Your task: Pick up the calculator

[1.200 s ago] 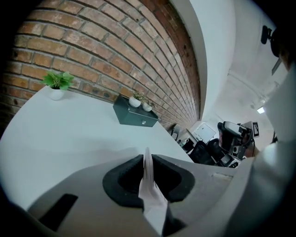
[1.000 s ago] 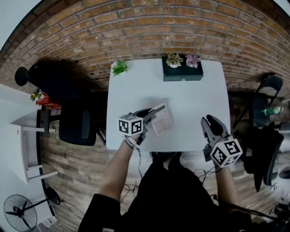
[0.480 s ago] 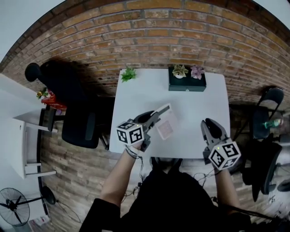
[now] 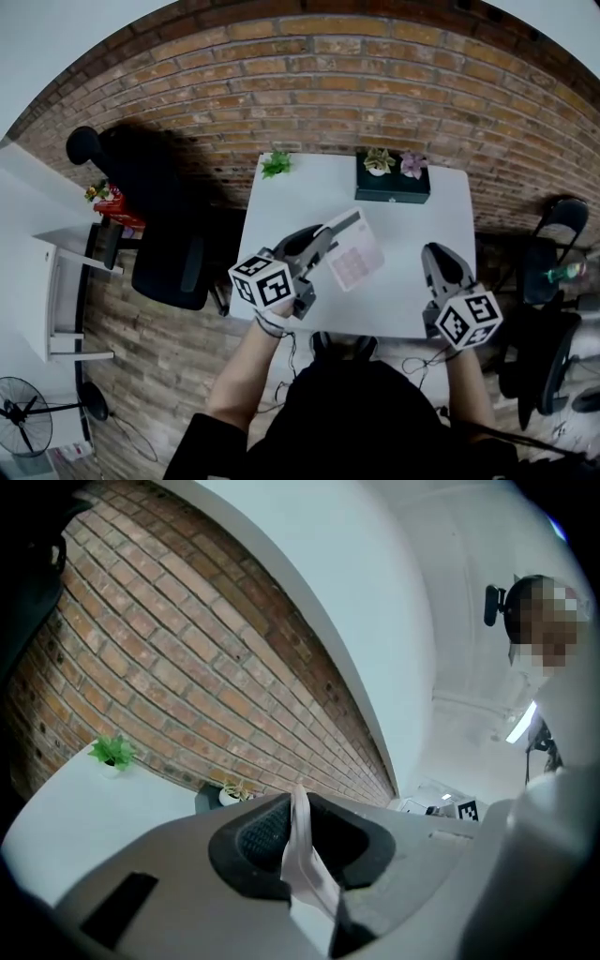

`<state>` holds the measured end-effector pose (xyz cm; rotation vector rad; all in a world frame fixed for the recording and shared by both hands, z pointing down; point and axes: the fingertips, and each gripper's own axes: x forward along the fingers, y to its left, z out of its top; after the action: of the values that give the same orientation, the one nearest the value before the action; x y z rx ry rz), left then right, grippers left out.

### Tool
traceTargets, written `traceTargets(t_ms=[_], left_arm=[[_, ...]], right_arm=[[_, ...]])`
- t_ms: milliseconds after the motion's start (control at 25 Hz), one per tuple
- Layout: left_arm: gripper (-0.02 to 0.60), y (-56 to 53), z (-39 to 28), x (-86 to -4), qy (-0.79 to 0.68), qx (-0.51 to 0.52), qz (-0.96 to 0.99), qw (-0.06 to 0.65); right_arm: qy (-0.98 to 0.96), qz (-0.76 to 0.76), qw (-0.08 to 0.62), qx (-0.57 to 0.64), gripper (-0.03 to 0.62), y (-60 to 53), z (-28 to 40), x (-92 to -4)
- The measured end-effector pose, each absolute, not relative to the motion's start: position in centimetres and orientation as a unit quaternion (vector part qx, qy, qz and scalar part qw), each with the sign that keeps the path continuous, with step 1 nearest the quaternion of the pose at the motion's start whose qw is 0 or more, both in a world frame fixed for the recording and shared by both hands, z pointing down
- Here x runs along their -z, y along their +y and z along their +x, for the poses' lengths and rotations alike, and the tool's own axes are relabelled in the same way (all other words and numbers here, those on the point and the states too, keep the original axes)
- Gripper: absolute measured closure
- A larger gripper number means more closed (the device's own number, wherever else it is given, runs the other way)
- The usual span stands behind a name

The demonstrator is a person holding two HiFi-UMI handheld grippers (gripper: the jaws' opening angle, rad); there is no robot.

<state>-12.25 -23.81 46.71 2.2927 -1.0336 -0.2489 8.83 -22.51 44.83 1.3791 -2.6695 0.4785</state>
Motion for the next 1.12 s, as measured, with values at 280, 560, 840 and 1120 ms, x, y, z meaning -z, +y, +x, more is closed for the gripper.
traceTargets(t_ms=[280, 560, 840, 1120], left_arm=[[0.531, -23.2, -12.8, -42.7, -0.402, 0.11, 0.868, 0.269], [0.531, -22.7, -13.6, -41.0, -0.413, 0.137, 0.858, 0.274], [0.531, -21.9, -13.1, -40.7, -0.415, 0.153, 0.851, 0.282], [0.531, -21.6, -13.1, -41.8, -0.42, 0.159, 0.841, 0.301]], right_arm=[[-0.872, 0.466, 0.052, -0.141, 0.594, -23.4, 9.2, -43.5], [-0.875, 0.473, 0.015, -0.104, 0.591, -24.1, 9.2, -40.3], [-0.888, 0.447, 0.022, -0.103, 0.591, -24.1, 8.8, -40.1], [-0.889, 0.444, 0.023, -0.104, 0.591, -24.5, 9.0, -40.3]])
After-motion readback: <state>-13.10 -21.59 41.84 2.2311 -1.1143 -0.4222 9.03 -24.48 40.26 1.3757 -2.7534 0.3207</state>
